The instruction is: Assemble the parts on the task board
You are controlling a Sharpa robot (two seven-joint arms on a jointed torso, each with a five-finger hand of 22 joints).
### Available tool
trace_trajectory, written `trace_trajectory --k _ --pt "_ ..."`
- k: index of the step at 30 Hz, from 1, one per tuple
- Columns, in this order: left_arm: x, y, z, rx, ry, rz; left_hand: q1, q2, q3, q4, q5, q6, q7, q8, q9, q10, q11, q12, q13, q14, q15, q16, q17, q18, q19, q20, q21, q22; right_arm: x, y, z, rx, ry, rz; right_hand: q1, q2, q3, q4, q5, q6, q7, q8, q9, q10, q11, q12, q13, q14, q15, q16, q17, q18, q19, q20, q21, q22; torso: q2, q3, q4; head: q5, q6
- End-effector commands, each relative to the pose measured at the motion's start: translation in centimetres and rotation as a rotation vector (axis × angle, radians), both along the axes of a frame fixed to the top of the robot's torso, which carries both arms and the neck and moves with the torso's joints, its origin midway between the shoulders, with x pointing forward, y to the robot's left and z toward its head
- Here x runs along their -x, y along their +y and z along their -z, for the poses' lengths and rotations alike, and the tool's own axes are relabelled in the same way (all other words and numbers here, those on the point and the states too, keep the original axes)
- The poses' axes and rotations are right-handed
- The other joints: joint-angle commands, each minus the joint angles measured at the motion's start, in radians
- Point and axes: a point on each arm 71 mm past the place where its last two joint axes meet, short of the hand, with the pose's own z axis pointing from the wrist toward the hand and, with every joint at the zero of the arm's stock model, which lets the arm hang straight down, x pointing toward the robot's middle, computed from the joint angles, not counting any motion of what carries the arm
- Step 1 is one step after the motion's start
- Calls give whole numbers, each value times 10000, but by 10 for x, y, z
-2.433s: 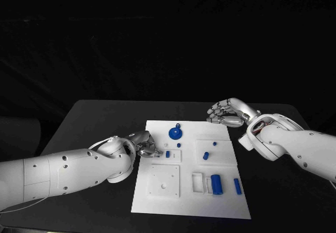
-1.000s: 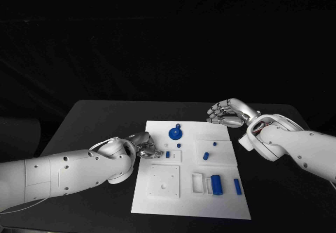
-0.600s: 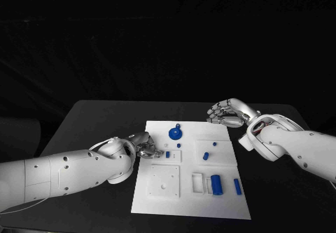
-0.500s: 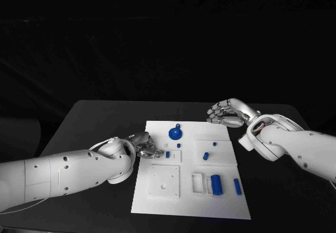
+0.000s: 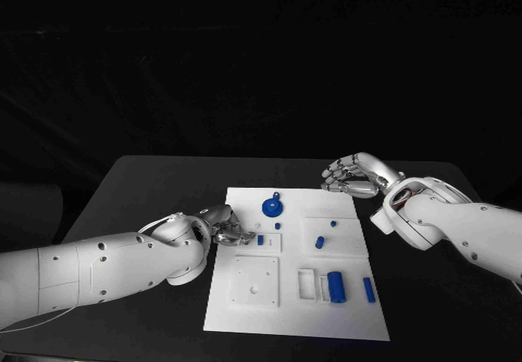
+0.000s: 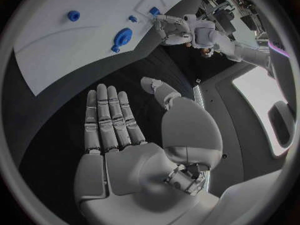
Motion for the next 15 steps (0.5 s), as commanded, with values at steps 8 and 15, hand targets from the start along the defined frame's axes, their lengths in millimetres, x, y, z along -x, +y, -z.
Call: trace_trajectory --k 8,15 --pt "0 0 1 73 85 -30 -87 -4 -1 188 -49 23 29 -11 16 -31 -46 52 -12 -39 -21 60 -8 52 -10 -1368 10 149 0 1 0 17 7 -170 -60 -28 -12 64 49 -61 -18 37 -10 102 -2 -66 -10 65 5 -64 -10 4 -5 41 -68 18 0 2 0 -6 -7" --pt "0 4 1 118 48 -153 -70 18 19 337 -46 18 30 -10 20 -37 -45 56 -15 -45 -24 62 -10 59 -8 -1368 18 149 0 1 0 18 6 -167 -61 -27 -14 67 55 -61 -19 38 -11 105 -2 -70 -10 65 5 -64 -11 5 -5 42 -70 21 -3 -2 2 -10 5"
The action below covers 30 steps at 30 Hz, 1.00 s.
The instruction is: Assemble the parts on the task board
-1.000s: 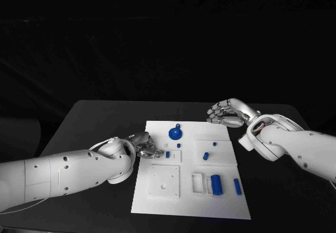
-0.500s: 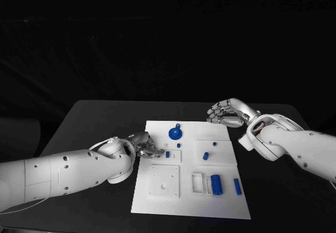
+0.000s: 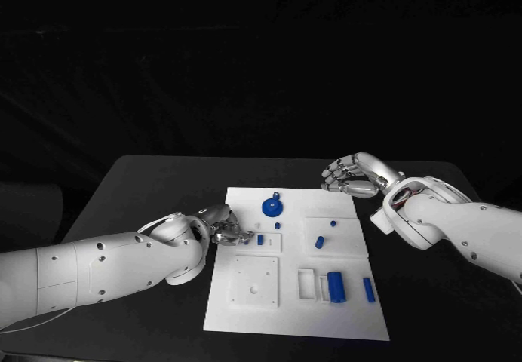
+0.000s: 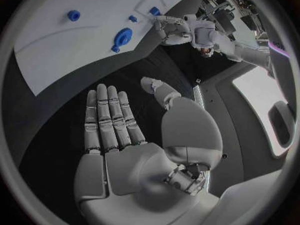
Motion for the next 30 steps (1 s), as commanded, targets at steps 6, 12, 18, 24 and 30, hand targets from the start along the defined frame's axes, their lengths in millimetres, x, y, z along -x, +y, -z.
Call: trace_trajectory --k 6,12,18,24,30 --pt "1 7 0 457 106 -412 -512 -26 49 215 -1177 -37 48 -45 4 -64 -44 30 -46 -59 -30 32 -35 82 -31 -1367 -13 126 1 1 0 16 -2 -158 -62 -29 -16 69 59 -61 -19 38 -13 70 35 -53 -10 66 5 -65 -12 7 -5 43 -71 13 2 -9 1 -18 20" --pt "1 9 -2 972 287 -728 -1073 -72 130 222 -1806 -191 89 -160 -67 -104 -24 -30 -93 -111 -57 -37 -81 102 -75 -1362 -71 109 0 1 0 14 -2 -166 -62 -30 -17 70 61 -62 -19 38 -14 70 35 -57 -11 66 6 -66 -13 8 -5 44 -72 15 -1 -5 5 -25 18" --pt "-2 16 -4 1415 310 -1163 -1400 -62 316 221 -1891 -296 130 -219 -91 -170 12 -158 -160 -195 -32 -150 -142 104 -129 -1349 -131 93 0 1 0 17 -1 -156 -63 -30 -19 72 64 -63 -19 38 -14 71 35 -59 -11 65 6 -66 -14 8 -6 44 -73 16 0 -2 1 -29 23" --pt "-5 21 -7 2053 107 -1301 -1085 27 743 165 -1613 -743 299 -506 -162 -451 156 -605 -341 -461 101 -517 -330 25 -343 -1266 -306 47 0 1 0 22 3 -143 -59 -26 -17 73 66 -63 -20 39 -15 72 34 -62 -11 65 6 -67 -15 10 -5 44 -73 18 -3 5 0 -25 47" --pt "-7 17 -12 3019 -209 -736 1354 368 623 -1309 -1392 -1901 755 -1197 -455 -1466 645 -1637 -744 -1329 636 -1382 -756 -219 -1163 -1024 -830 -50 0 -1 1 37 6 -110 -32 -17 -8 60 64 -61 -23 41 -16 77 32 -68 -10 69 4 -66 -15 16 -4 42 -74 23 2 -4 -4 -51 98"
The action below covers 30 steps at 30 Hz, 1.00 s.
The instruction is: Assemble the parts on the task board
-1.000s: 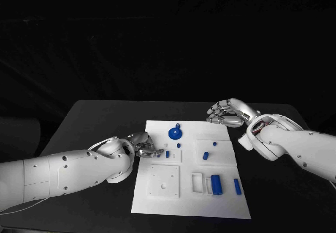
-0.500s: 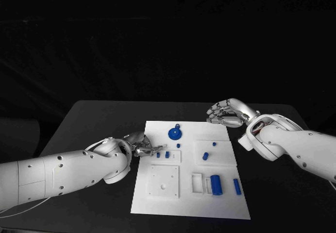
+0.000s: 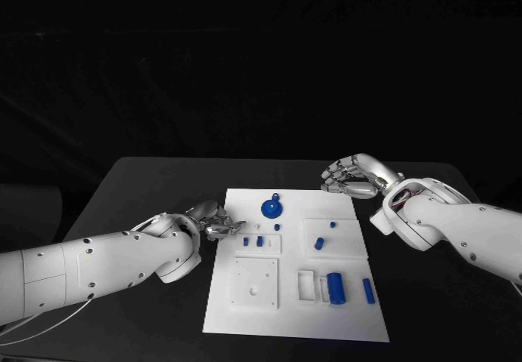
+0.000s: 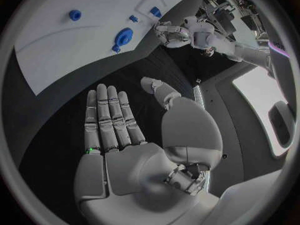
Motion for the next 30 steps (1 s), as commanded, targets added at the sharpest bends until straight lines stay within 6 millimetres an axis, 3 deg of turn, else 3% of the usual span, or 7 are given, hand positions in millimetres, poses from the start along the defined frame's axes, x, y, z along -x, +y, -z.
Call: trace_trajectory --k 1,5,10,16,24,27,30 --pt "-2 -7 -8 1471 -597 558 1452 194 -14 -1226 148 -618 294 -376 -199 -775 290 -721 -305 -668 385 -606 -283 -323 -639 -1100 -428 -99 0 0 0 30 7 -126 -23 -15 23 27 62 -61 -24 43 -9 44 -6 -50 -10 70 3 -66 -16 17 -4 41 -37 17 4 -8 -5 -25 54" --pt "-6 -14 -16 1910 -1064 1169 2999 586 -22 -3407 262 -1017 743 -772 -611 -1809 821 -2444 -1183 -1426 1096 -1627 -774 -542 -1430 -467 -1168 -342 -1 -2 1 37 18 -64 60 -2 48 -27 18 -56 -28 49 -13 62 -12 -62 -8 78 -2 -64 -19 27 1 43 -41 29 5 -11 -5 -74 96" --pt "-13 -27 -31 1974 -1807 2142 3299 795 368 -5105 195 -1258 987 -1184 -1105 -1829 1355 -4513 -2226 -1378 1436 -1963 -894 -431 -1426 -112 -1390 -354 -3 -4 1 49 12 -2 103 8 68 -54 -13 -54 -28 52 -16 67 -13 -74 -9 79 -4 -66 -22 30 3 48 -46 36 12 -18 -12 -116 160" --pt "-20 -51 -46 1207 -2648 3550 3158 453 271 -5046 100 -1483 1120 -1360 -1325 -2169 1661 -5575 -2633 -1484 1609 -2122 -919 -386 -1500 42 -1519 -323 -4 -4 2 47 29 14 126 19 82 -67 -17 -53 -29 53 -18 71 -13 -79 -9 80 -6 -67 -23 32 5 50 -48 39 12 -14 -10 -159 216" --pt "-28 -74 -46 66 -2397 4622 3832 409 578 -5090 1642 -1566 991 -1384 -1507 -2089 1769 -6505 -2981 -1260 1661 -1738 -650 -183 -1319 151 -1392 -85 -5 -2 2 37 45 -4 134 26 89 -70 -18 -53 -28 54 -19 74 -13 -81 -8 82 -6 -67 -24 33 6 52 -50 40 24 -13 -29 -206 277" --pt "-31 -77 -47 -1 -2328 4676 3823 471 653 -5079 2656 -1445 1046 -1285 -1521 -1765 1689 -6626 -2973 -1189 1595 -1382 -448 -163 -1164 78 -1252 60 -5 -1 2 31 46 -17 135 27 91 -71 -18 -52 -28 54 -20 75 -13 -82 -8 82 -6 -67 -24 33 6 54 -50 41 24 1 -23 -256 307" --pt "-33 -84 -47 -328 -2033 4851 3746 496 532 -5086 2431 -1319 1052 -1173 -1504 -1465 1585 -6611 -2908 -1153 1513 -1127 -316 -136 -1055 5 -1147 160 -5 0 2 25 51 -38 134 28 91 -70 -18 -52 -27 54 -20 77 -13 -83 -8 83 -6 -67 -24 32 7 55 -51 41 12 5 -7 -300 298"
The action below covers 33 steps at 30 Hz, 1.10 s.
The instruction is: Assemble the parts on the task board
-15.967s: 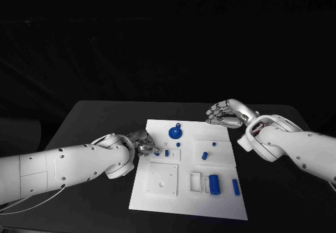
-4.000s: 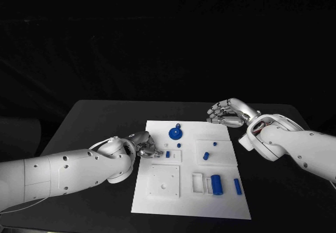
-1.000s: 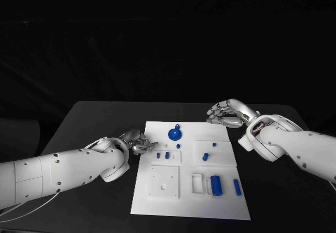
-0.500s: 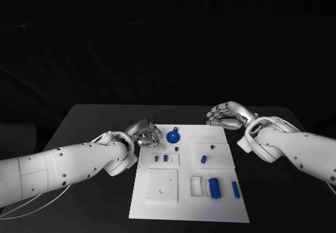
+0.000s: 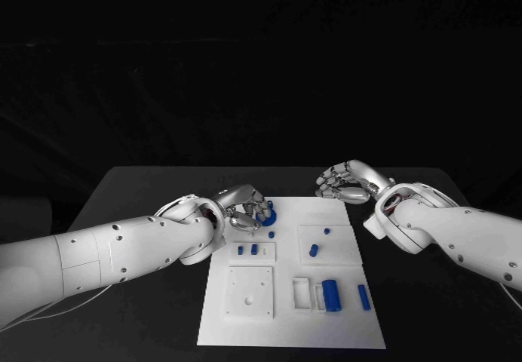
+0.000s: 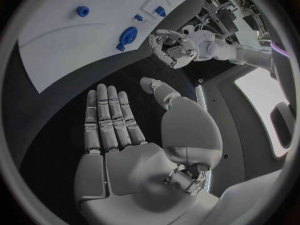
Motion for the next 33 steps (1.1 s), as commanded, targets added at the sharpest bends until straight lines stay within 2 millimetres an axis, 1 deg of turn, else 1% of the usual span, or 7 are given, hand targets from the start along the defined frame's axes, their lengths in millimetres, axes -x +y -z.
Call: trace_trajectory --k 1,4,7,12,27,31,33 --pt "0 -11 1 -940 233 696 -307 -41 -349 34 -1415 11 -16 56 -3 122 -89 -45 57 17 11 171 86 97 107 -390 103 169 1 3 0 -10 31 -208 94 -10 49 -27 -18 -52 -27 55 -13 78 -13 -44 -8 83 -6 -67 -15 32 7 56 -51 10 -14 10 23 -69 -4" --pt "0 -18 1 -1264 135 932 -986 -177 -1007 167 -2876 -161 4 -9 -66 76 -44 -139 68 -9 1 210 93 105 122 -386 68 147 1 3 0 -13 34 -220 92 -9 49 -26 -18 -52 -26 55 -14 79 -12 -45 -8 84 -6 -67 -15 32 7 57 -52 10 -16 6 24 -83 -12" --pt "0 -25 1 -1603 -109 1136 -1376 -291 -1185 491 -3359 -237 -41 -59 -137 -4 2 -260 51 14 1 212 75 130 186 -376 3 106 1 4 0 -20 36 -240 89 -10 49 -25 -17 -51 -26 55 -14 80 -12 -46 -8 85 -5 -67 -16 31 7 59 -53 11 -17 3 24 -77 -25" --pt "-3 -31 3 -1830 -60 1233 -1439 -237 -1141 731 -3298 -166 34 -73 -210 -201 90 -520 -33 -45 77 109 2 181 188 -313 -90 80 2 5 0 -29 40 -272 84 -10 48 -22 -16 -51 -25 55 -15 82 -11 -47 -8 86 -5 -67 -16 31 8 61 -54 12 -13 7 18 -69 -30" --pt "-12 -41 8 -2939 -690 1511 -1200 -50 -1065 736 -3177 -105 33 -102 -320 -165 121 -725 -94 37 107 107 -33 248 235 -261 -109 113 3 7 -1 -52 40 -335 70 -13 45 -16 -5 -51 -24 56 -18 85 -9 -55 -8 87 -3 -68 -18 32 9 66 -58 14 -1 9 8 -101 -73" --pt "-15 -39 9 -2992 -694 1435 -1286 1 -1133 811 -2265 2 2 -81 -388 -30 101 -834 -112 63 88 165 -26 257 278 -270 -91 153 3 7 0 -52 39 -338 67 -13 44 -14 -2 -51 -24 56 -19 86 -9 -56 -8 88 -3 -68 -18 32 9 67 -59 15 -10 10 20 -111 -101" --pt "-16 -39 10 -3027 -699 1412 -1260 67 -1146 790 -2078 24 -4 -79 -410 38 84 -851 -108 99 71 213 -11 263 301 -281 -76 166 3 8 -1 -55 37 -344 66 -13 44 -13 -1 -51 -24 56 -19 87 -9 -57 -8 88 -3 -68 -18 33 10 67 -59 16 -14 10 22 -110 -104"
